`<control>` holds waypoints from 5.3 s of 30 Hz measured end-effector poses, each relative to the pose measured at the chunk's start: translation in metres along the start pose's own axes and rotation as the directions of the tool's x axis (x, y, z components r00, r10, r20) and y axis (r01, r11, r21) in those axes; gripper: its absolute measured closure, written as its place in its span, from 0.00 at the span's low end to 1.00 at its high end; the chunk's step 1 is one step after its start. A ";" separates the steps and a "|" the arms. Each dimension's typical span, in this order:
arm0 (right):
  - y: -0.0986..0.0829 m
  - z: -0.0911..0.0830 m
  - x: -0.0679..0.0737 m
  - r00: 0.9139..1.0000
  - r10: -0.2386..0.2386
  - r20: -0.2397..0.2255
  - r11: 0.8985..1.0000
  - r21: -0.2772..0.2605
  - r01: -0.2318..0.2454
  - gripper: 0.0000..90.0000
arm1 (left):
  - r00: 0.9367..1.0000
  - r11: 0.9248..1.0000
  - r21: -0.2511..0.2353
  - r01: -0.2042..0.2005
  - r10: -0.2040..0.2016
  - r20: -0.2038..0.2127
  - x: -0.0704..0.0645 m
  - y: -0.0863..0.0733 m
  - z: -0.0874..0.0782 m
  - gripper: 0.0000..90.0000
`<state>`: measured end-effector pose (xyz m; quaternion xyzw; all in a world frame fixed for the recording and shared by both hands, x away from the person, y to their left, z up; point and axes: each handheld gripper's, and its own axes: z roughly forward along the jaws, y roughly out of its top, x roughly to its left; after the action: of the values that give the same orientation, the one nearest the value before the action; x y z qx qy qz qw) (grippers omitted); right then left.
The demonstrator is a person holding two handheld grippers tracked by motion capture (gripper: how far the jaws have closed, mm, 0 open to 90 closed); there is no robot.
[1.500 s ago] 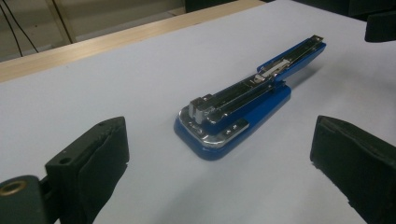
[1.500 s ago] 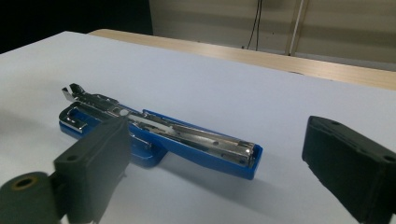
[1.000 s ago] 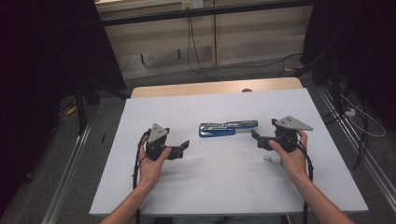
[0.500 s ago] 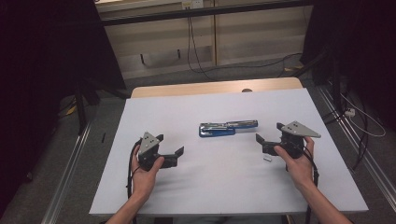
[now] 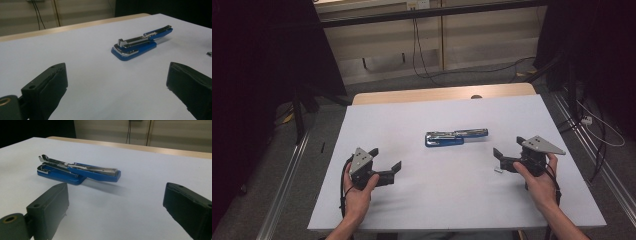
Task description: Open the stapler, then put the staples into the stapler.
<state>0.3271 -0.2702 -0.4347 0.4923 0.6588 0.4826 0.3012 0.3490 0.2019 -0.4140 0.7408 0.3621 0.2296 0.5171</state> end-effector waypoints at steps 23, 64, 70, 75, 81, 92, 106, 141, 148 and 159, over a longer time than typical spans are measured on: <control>-0.018 -0.044 0.009 1.000 0.019 -0.008 1.000 -0.019 -0.019 0.09 | 1.000 0.999 0.036 -0.003 0.004 -0.031 0.007 -0.017 -0.034 0.04; 0.006 -0.017 0.004 0.975 -0.010 -0.223 0.954 0.291 0.077 0.11 | 1.000 0.997 0.071 -0.008 0.008 0.004 0.001 -0.019 -0.030 0.04; 0.015 -0.007 0.003 0.968 -0.026 -0.251 0.930 0.349 0.116 0.12 | 1.000 0.998 0.070 -0.010 0.010 0.002 0.001 -0.018 -0.030 0.04; 0.024 0.009 0.004 0.960 -0.049 -0.274 0.905 0.395 0.159 0.10 | 1.000 0.998 0.052 -0.019 0.019 0.002 -0.002 -0.017 -0.032 0.04; 0.028 0.022 0.002 0.943 -0.063 -0.327 0.909 0.370 0.189 0.09 | 1.000 0.999 0.051 -0.015 0.015 0.005 -0.001 -0.018 -0.032 0.04; 0.023 0.020 -0.013 0.942 -0.076 -0.326 0.864 0.451 0.226 0.29 | 1.000 0.998 0.063 -0.016 0.015 0.015 -0.001 -0.019 -0.031 0.04; 0.019 0.024 -0.013 0.916 -0.108 -0.386 0.778 0.541 0.320 0.58 | 1.000 0.997 0.069 -0.018 0.017 0.021 -0.002 -0.019 -0.031 0.04; 0.016 0.031 -0.001 0.887 -0.163 -0.433 0.700 0.583 0.413 0.87 | 0.999 0.997 0.076 -0.019 0.017 0.029 -0.002 -0.020 -0.029 0.04; 0.016 0.030 -0.001 0.893 -0.160 -0.421 0.707 0.582 0.402 0.87 | 0.999 0.997 0.081 -0.021 0.019 0.030 -0.003 -0.020 -0.029 0.04; 0.018 0.027 -0.006 0.904 -0.117 -0.411 0.751 0.559 0.351 0.88 | 1.000 0.997 0.071 -0.008 0.007 0.017 -0.001 -0.019 -0.030 0.04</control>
<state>0.3593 -0.2658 -0.4284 0.3815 0.8803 0.2758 0.0590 0.3209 0.2228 -0.4212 0.7619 0.3629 0.2123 0.4927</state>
